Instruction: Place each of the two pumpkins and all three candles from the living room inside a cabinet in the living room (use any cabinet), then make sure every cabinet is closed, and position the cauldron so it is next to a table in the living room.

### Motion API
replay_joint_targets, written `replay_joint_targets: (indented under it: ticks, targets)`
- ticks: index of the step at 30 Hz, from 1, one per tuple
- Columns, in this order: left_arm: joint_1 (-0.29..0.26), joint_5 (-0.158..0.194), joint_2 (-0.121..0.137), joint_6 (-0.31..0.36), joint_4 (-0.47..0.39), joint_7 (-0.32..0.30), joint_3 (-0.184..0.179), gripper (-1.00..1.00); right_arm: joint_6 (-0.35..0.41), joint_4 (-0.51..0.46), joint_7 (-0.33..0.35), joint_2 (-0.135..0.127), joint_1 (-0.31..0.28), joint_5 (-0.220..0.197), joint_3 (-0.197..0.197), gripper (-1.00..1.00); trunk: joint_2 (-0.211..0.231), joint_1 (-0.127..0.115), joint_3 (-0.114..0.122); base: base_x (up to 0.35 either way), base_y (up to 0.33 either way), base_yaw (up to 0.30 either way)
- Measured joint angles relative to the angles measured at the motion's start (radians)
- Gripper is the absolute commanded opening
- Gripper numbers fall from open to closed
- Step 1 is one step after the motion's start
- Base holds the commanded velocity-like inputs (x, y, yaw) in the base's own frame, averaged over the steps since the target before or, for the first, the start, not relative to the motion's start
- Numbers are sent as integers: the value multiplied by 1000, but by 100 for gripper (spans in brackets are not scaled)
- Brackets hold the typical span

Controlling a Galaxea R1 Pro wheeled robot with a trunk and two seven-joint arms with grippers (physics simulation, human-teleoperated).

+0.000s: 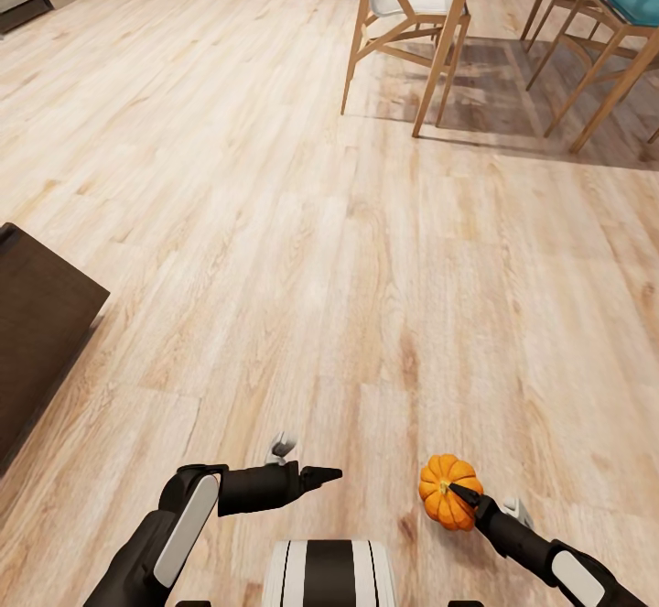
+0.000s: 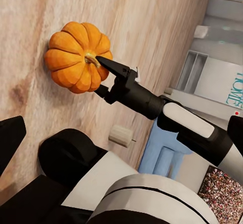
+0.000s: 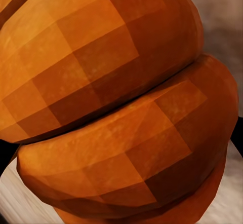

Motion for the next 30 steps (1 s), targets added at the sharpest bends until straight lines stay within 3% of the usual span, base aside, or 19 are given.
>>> replay_joint_targets:
  ticks: [21, 23, 30]
  targets:
    - [0, 0, 0, 0, 1, 0, 2, 100, 2, -5, -6, 0, 0, -2, 3, -100, 0, 0, 0, 0, 0, 0]
    - [0, 0, 0, 0, 1, 0, 1, 100, -6, -2, -6, 0, 1, 15, 5, -100, 1, -1, 8, 0, 0, 0]
    - [0, 0, 0, 0, 1, 0, 1, 100, -6, -12, -2, -3, 0, 11, 3, -100, 2, -4, 35, 0, 0, 0]
